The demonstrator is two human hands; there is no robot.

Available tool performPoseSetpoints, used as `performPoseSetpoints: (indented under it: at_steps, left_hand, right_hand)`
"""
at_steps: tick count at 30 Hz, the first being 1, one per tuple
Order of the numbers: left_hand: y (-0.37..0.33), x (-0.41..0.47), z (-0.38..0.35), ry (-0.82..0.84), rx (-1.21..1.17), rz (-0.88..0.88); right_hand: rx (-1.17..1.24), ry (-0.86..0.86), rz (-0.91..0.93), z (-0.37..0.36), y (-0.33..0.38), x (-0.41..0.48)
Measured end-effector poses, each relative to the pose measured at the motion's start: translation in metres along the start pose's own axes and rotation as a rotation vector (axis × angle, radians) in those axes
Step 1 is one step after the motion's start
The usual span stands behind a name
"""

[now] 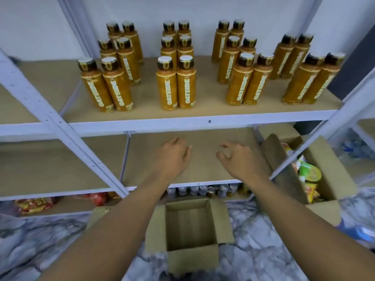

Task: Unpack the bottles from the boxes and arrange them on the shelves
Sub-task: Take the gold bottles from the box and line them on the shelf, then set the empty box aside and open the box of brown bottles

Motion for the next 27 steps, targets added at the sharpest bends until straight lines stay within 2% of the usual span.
performPoseSetpoints:
  at_steps: [2, 8, 19, 27]
  left_hand:
    - [0.019, -0.018, -0.042, 0.107, -0.025, 0.065]
    - [0.057, -0.080, -0.133, 0.292, -0.020, 0.350]
    - [0.169, -0.167, -0.327, 0.573, -0.023, 0.489]
    - [0.254, -0.230, -0.454, 0.580, -0.082, 0.538]
  right_hand:
    - [0.036, 0.091, 0.023, -0.039, -0.019, -0.004]
    - [0.039, 0.330, 0.073, -0.147, -0.059, -0.015]
    - [-0.015, 0.635, -0.006, -0.379, -0.127, -0.051]
    - [0.048, 0.707, -0.140, -0.521, -0.197, -0.079]
Point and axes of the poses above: each hand's wrist, its own x-axis towards the middle knuckle, its own z-axis out of the back of the hand, y = z × x, the point moved 6 cm from there along x, towards the middle knuckle, and after that the axes turned 7 degrees about -x, right-handed, at the moved point
